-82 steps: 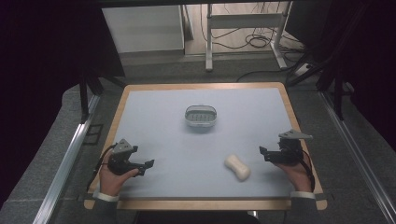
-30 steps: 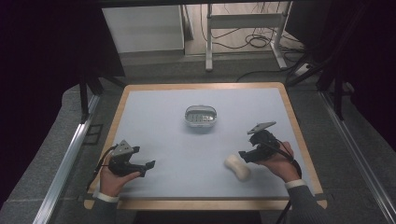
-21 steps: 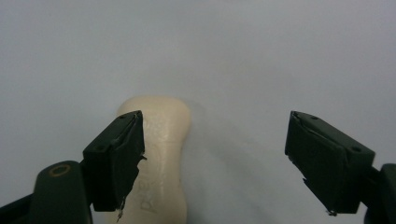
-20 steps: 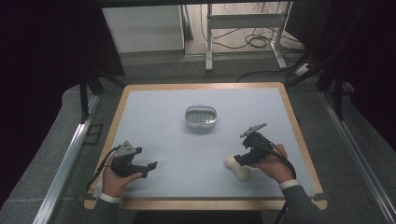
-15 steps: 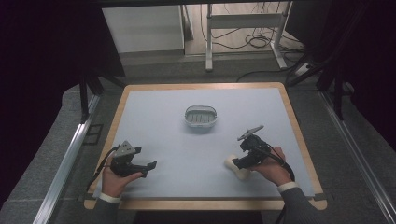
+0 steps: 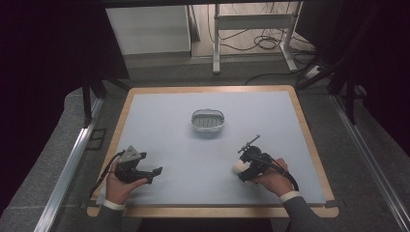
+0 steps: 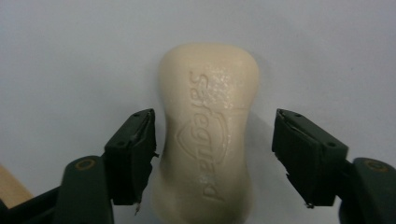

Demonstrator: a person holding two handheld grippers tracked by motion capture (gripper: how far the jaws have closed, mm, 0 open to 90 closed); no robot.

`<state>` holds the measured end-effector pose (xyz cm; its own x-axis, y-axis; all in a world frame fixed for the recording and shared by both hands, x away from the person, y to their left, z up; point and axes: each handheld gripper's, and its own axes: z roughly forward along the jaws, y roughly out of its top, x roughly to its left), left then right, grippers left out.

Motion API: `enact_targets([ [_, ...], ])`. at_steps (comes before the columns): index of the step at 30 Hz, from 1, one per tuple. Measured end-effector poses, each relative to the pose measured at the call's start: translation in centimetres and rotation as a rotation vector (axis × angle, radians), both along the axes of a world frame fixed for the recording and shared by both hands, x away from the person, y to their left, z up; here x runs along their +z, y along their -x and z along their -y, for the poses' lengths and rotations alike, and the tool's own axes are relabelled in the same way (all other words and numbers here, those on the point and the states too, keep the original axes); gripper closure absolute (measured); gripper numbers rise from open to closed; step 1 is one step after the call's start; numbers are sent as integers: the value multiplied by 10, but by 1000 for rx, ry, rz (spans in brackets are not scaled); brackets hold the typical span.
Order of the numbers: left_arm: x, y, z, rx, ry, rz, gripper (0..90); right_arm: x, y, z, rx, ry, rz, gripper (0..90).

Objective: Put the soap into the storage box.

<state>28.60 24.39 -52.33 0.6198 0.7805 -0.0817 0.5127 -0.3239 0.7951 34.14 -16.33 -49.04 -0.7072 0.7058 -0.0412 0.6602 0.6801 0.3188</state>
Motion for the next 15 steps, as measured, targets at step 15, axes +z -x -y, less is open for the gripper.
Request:
enact_targets([
  [15, -1, 0, 0, 7, -15, 3, 105, 1, -6, -4, -2, 22, -38, 494],
])
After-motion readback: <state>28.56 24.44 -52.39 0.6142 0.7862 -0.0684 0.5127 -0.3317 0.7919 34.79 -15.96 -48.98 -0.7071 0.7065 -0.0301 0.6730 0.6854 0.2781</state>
